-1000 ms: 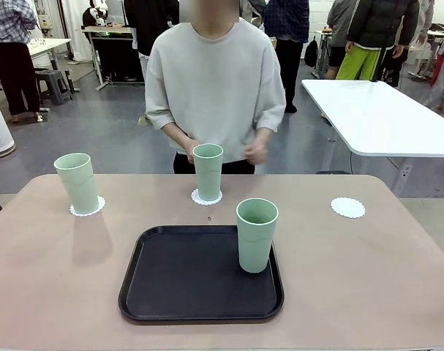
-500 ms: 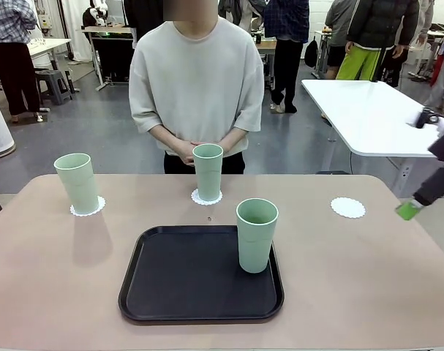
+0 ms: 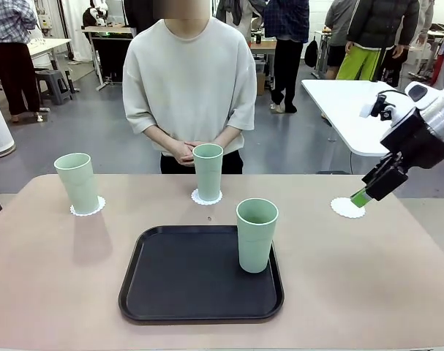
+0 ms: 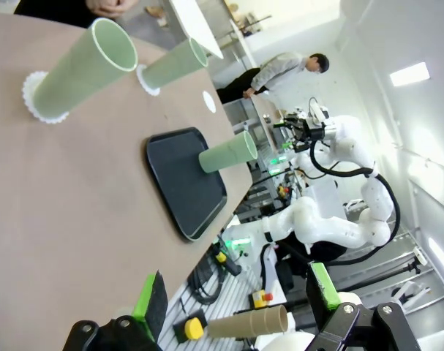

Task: Place coasters on the table and set cups on them.
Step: Take one Reusable plastic cup from the Flat Tray and place it on a coaster set by the human.

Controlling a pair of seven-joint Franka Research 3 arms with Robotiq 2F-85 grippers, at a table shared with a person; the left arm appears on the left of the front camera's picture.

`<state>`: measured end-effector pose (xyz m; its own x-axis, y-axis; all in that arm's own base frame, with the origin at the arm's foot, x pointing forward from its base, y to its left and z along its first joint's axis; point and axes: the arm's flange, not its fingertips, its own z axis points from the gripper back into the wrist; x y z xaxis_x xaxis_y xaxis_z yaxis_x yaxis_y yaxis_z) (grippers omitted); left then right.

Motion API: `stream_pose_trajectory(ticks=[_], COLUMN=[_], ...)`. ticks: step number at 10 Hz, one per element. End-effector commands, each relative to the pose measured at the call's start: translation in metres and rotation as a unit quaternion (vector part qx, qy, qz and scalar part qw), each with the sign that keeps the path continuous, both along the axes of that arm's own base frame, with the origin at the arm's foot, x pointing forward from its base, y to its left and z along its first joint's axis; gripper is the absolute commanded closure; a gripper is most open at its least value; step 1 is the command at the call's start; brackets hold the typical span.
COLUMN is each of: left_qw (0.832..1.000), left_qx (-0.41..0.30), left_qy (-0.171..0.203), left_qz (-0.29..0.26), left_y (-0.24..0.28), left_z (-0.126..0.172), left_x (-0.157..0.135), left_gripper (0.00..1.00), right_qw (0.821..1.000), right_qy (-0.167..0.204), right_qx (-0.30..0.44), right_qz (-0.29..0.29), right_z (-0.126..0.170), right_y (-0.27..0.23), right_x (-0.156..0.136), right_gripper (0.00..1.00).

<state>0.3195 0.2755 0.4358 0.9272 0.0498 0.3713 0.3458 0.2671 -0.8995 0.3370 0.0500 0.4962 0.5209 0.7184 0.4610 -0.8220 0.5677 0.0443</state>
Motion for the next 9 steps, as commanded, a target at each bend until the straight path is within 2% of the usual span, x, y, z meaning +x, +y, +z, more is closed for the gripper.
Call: stream_pose_trajectory(ticks=[1,4,5,6,7,8,9], left_qw=[1.000,1.000,1.000,1.000,1.000,1.000,1.000], left_qx=[-0.005,-0.005,-0.005,-0.005,-0.005,-0.005,-0.005], left_qy=[-0.001,-0.001,-0.001,-0.001,-0.001,-0.001,-0.001], left_qz=[0.003,0.003,0.003,0.003,0.003,0.003,0.003], left_y=[0.001,0.001,0.001,0.001,0.001,0.001,0.001], left_z=[0.002,0.002,0.002,0.002,0.002,0.002,0.002], left_x=[-0.002,-0.002,-0.002,-0.002,-0.002,-0.002,-0.002], left_gripper=[0.00,0.00,0.00,0.00,0.00,0.00,0.00], right_qw=[1.000,1.000,0.996,0.987,0.978,0.973,0.962], right_qy=[0.014,0.004,-0.063,-0.073,-0.080,-0.066,-0.069], right_qx=[-0.005,0.004,0.013,0.057,0.087,0.107,0.150], right_qz=[-0.013,-0.005,0.067,0.135,0.171,0.195,0.218], right_z=[-0.004,-0.002,-0.010,-0.023,-0.041,-0.062,-0.080], right_y=[-0.011,-0.007,-0.009,-0.003,0.006,0.014,0.016], right_x=[-0.001,0.001,0.012,0.024,0.036,0.042,0.045], right_gripper=[0.00,0.00,0.00,0.00,0.00,0.00,0.00])
